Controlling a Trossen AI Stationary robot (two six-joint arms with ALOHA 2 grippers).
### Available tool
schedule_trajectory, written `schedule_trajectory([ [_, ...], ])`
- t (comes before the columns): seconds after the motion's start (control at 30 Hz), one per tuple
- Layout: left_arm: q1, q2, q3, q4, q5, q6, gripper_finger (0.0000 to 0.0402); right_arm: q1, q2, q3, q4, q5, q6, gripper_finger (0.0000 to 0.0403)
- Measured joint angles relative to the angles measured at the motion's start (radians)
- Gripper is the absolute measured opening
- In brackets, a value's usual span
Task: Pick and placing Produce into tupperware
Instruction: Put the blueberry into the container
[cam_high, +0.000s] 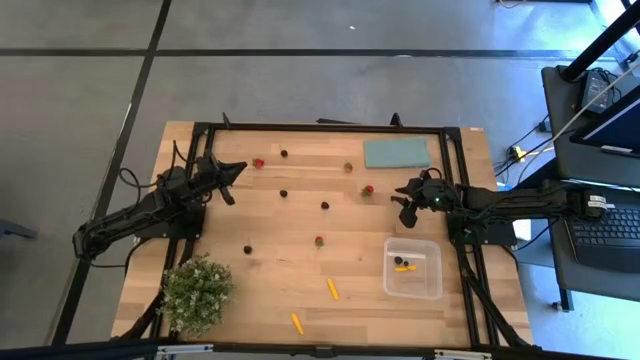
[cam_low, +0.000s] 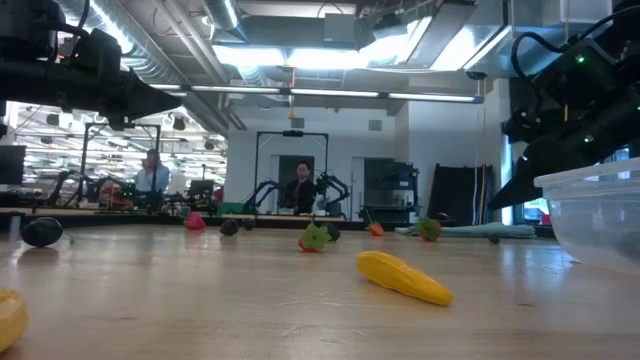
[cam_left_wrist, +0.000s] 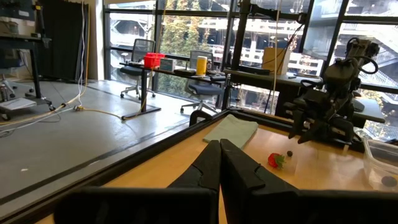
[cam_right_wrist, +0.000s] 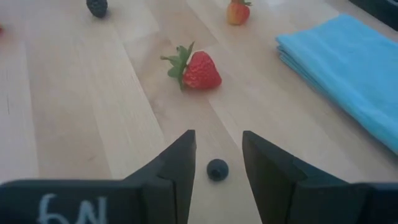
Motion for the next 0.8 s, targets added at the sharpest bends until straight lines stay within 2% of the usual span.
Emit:
schedule_trajectory([
  [0.23, 0.000, 0.000, 0.000, 0.000, 0.000, 0.000, 0.0000, 0.000, 0.000, 0.000, 0.000, 0.000, 0.008, 0.0135],
  [0.57, 0.000, 0.000, 0.000, 0.000, 0.000, 0.000, 0.0000, 0.000, 0.001, 0.000, -0.002, -0.002, 0.129, 0.0138],
  [0.8, 0.000, 0.000, 0.000, 0.000, 0.000, 0.000, 0.0000, 0.000, 0.001, 0.000, -0.002, -0.002, 0.075, 0.0179],
])
